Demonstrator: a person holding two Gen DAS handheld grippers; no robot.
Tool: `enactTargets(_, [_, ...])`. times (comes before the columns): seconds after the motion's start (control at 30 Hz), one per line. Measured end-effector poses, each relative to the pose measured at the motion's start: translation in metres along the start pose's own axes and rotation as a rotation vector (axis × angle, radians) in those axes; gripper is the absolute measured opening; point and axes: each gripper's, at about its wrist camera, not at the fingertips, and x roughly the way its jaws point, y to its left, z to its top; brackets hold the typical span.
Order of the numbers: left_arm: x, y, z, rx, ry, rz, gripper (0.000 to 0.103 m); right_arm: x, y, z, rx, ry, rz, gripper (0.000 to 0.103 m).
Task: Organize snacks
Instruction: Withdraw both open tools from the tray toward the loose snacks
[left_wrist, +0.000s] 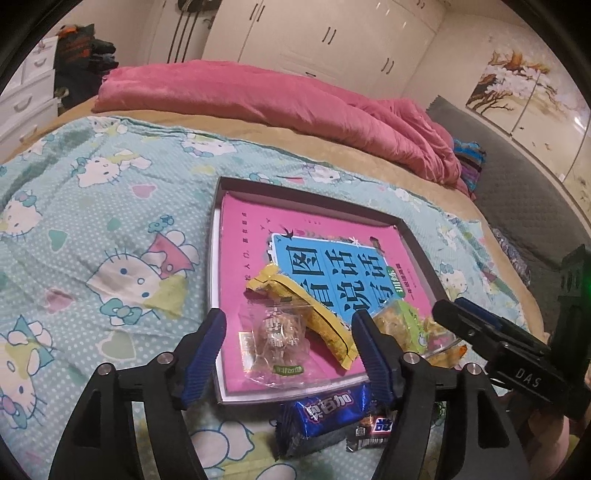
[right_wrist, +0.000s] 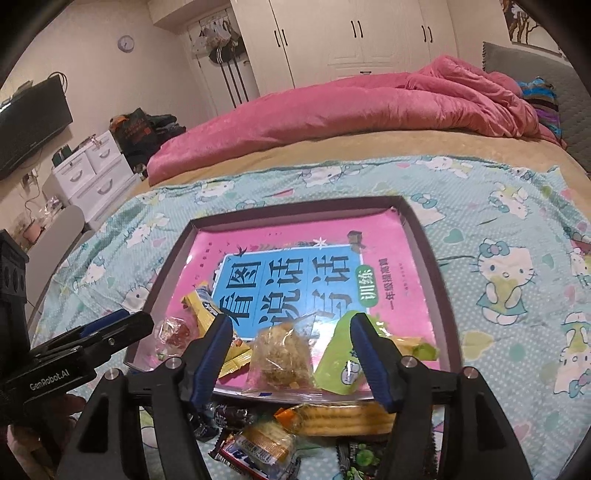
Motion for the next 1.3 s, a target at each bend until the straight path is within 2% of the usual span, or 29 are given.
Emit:
enactTargets(0.27, [-0.018,-0.014,-0.005,0.037,-0.055,-0.011,0.076,-0.019,-0.012,0.001,0.02,-0.027,-0.015,0.071])
enactTargets(0.5, [-0.028,-0.027,-0.015,0.042,-0.054,-0.039,0.076,-0.033,-0.021,-0.005,0.022,-0.036,-0.023,0.072])
enactTargets(0.63, [-0.03,-0.033,-0.02,0.028,-0.04,-0.065,0.076,-0.039,-0.025,-0.008,0.024,-0.035,-0.021,0.072])
enactTargets(1.03, [-0.035,-0.054,-0.032,0.043,0.01,-0.053,0.076,-0.06,-0.034,-0.013,0.027,-0.053,-0.008,0.072])
enactTargets(1.17, [-0.035,-0.06,-0.037,0.043,0.044,-0.044,0.076,-0.066,-0.034,-0.019,0.013,-0.054,-0.003,0.077])
enactTargets(1.3, [-0.035,-0.068,-0.042,0.057,0.064,-0.042,0.076,-0.069,-0.035,-0.025,0.005,-0.051,-0.004,0.078])
